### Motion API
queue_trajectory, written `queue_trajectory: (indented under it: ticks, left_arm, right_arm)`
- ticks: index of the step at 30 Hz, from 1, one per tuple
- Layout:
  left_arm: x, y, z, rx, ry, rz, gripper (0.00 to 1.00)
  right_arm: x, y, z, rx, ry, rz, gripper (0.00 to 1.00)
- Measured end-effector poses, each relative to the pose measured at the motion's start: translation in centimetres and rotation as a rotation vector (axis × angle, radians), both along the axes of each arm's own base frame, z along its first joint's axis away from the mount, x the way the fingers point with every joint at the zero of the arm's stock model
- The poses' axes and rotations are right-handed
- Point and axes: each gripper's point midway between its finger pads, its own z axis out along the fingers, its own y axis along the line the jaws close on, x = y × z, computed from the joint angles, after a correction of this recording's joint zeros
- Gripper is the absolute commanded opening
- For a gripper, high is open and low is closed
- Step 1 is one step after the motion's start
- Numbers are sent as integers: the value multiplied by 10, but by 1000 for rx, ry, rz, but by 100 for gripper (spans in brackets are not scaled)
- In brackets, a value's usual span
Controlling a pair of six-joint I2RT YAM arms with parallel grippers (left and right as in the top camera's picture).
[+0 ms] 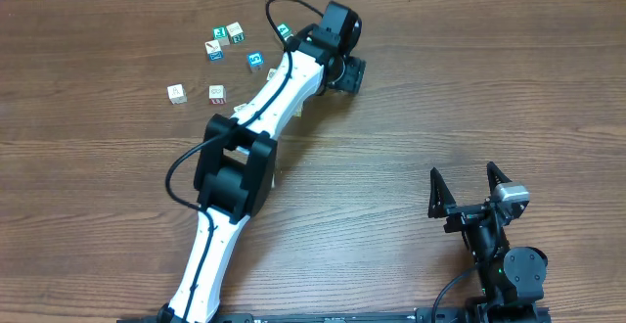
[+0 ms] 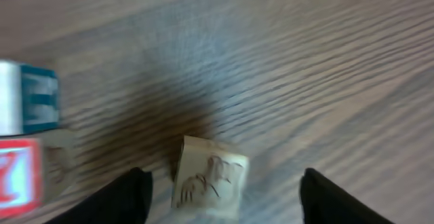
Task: Form a horizontal line
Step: 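Lower the left gripper and grasp the elephant picture block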
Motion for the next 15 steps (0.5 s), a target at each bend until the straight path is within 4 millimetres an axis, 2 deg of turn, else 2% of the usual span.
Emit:
queue_trajectory:
  ticks: [3, 9, 15]
  left_arm:
    - [-3, 3, -21, 23, 29, 0, 52]
    - [2, 0, -19, 14, 6, -3, 54]
    - [6, 3, -18, 30, -16, 3, 42]
  right_arm:
    - [0, 0, 0, 1, -1, 0, 100]
    - [0, 0, 0, 0, 0, 1, 100]
    - [0, 0, 0, 1, 0, 0, 100]
